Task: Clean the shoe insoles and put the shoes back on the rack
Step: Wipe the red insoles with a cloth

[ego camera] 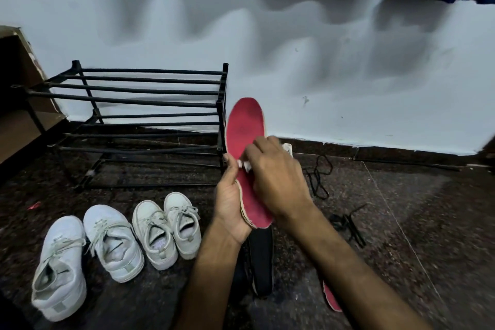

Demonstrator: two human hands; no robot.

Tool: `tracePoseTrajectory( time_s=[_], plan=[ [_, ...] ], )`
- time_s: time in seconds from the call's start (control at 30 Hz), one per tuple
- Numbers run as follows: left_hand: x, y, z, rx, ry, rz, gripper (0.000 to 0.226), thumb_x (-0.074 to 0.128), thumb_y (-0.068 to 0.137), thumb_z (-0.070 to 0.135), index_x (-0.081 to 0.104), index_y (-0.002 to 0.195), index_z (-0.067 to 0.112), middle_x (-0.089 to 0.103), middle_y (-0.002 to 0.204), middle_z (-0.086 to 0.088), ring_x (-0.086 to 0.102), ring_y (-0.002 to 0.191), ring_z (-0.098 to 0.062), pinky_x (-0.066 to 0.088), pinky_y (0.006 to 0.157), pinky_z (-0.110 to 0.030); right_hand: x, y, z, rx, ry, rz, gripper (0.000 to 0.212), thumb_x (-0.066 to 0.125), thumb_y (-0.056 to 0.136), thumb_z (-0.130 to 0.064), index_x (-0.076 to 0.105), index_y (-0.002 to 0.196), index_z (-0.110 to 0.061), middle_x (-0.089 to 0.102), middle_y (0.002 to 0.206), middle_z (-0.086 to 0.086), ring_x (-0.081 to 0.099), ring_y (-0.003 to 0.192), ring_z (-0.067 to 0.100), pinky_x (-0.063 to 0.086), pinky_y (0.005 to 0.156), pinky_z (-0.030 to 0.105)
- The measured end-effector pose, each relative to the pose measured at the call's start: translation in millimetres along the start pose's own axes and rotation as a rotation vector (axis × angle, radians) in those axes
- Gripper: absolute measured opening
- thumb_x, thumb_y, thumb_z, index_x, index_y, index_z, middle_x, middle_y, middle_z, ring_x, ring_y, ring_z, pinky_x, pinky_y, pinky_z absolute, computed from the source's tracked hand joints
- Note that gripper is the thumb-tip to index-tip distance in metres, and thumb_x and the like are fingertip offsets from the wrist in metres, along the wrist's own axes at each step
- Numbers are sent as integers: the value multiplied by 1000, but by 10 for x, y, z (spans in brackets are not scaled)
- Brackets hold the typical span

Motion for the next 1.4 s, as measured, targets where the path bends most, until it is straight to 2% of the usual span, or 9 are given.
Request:
tracePoseTrajectory(
  time_s=[0.3,0.47,0.6,0.77,0.93,1.03,1.17,1.27,1.4],
  plan=[
    [-214,129,213,164,126,131,81,27,86,70,42,142,13,52,140,-13,54,125,-32,52,91,-48,118,-532,-21,26,327,-133,28,55,67,7,63,86,-11,57,91,3,53,87,21,43,72,27],
    [-113,95,-50,144,77,145,60,36,95,53,49,138,13,66,119,-12,63,112,-27,52,93,-44,95,98,189,62,161,-30,12,64,78,-1,65,89,-5,58,91,9,53,87,27,45,66,34],
    [-98,107,86,194,109,169,66,39,91,58,48,139,13,57,133,-15,55,123,-32,38,107,-52,53,204,176,23,177,-86,17,63,79,-3,65,95,-5,56,95,7,54,90,25,46,71,36],
    [-171,122,387,358,170,125,71,28,94,58,39,143,8,55,137,-13,57,122,-28,53,91,-44,82,-515,-14,42,346,-71,29,38,69,-3,62,82,-12,55,86,0,52,81,20,43,67,28],
    [-102,87,141,214,112,154,71,35,93,59,48,136,5,56,134,-19,54,124,-32,38,109,-49,80,-57,59,10,245,-39,15,58,72,1,64,83,-6,58,86,8,55,80,27,47,60,34],
    [-90,85,165,281,131,151,64,36,94,54,51,134,6,62,126,-17,59,117,-31,41,105,-50,68,295,170,-13,188,-34,19,52,80,-12,66,89,-4,58,88,9,54,83,27,44,63,32],
    [-127,104,369,287,162,154,71,36,91,63,51,136,10,56,134,-16,54,123,-31,41,106,-48,44,-16,-3,-102,213,-65,18,63,72,2,65,88,-7,55,89,5,53,82,23,37,62,27],
    [-128,81,437,308,205,144,69,28,94,62,47,139,13,61,131,-11,58,120,-28,55,87,-41,42,-464,-122,-93,371,-68,27,44,70,-2,65,87,-10,55,88,0,48,82,15,38,65,24],
    [-194,63,394,311,211,144,74,18,96,62,40,143,11,54,139,-2,56,124,-22,47,97,-46,44,-421,10,22,566,-155,26,56,72,7,69,77,-15,54,76,-16,52,72,1,35,64,10]
  ],
)
Point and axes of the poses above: each hand's wrist, its own y-axis towards the middle knuckle, its own x-axis out of the palm, z = x × y, the point moved 2 cm from there along y, towards the middle knuckle
